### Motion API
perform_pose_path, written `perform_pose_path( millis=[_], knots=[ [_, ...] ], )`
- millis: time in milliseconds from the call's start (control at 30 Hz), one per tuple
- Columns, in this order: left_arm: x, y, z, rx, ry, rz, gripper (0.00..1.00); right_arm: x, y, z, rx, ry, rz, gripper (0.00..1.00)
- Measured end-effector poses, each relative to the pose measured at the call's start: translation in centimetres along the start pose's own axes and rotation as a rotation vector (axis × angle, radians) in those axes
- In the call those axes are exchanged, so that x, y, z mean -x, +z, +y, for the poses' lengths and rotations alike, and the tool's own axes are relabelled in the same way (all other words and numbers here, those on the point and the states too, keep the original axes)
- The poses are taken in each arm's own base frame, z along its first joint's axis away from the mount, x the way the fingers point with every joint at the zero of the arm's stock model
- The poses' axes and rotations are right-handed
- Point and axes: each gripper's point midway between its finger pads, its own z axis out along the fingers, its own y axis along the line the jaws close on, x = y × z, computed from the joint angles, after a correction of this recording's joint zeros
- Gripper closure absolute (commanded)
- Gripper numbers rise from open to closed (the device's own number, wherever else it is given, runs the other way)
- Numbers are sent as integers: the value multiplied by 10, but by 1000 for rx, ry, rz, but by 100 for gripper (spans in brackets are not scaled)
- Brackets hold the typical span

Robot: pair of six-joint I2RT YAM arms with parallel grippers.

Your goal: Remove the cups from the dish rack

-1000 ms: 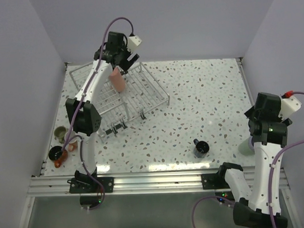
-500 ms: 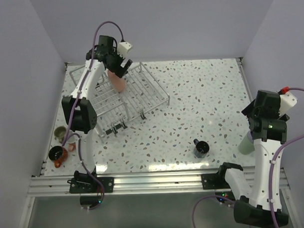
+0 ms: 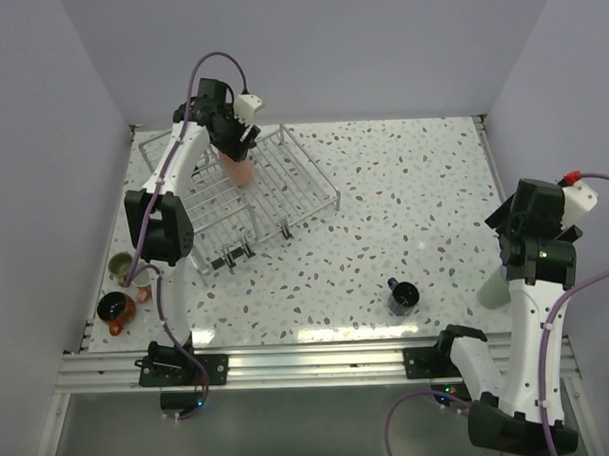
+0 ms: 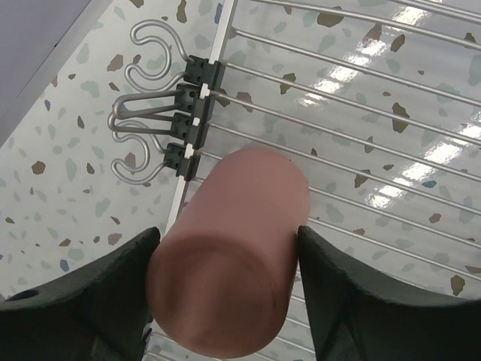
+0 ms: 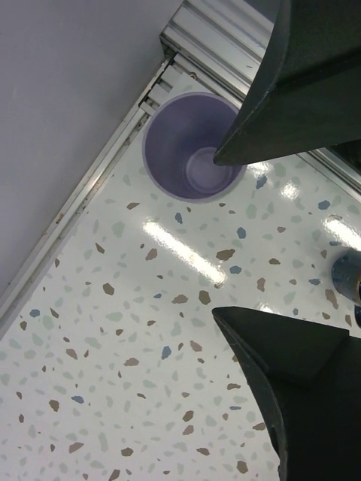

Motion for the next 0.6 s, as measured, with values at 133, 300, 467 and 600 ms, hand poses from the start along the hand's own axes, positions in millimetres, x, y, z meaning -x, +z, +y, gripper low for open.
perform_pose_path(
  millis=[133,300,467,600],
  knots=[
    [1,-1,0,-3,5,-4,67,2,-1,1,4,4,-7,21],
    [2,-1,-2,-13,5,-12,100,4,-5,1,19,14,-19,21],
    [9,-5,-11,-66,-8,-44,100,15,-16,19,117,25,-13,21],
    [26,-19,-22,-123,-36,-113,100,31,-33,61,332,20,-4,21]
  ],
)
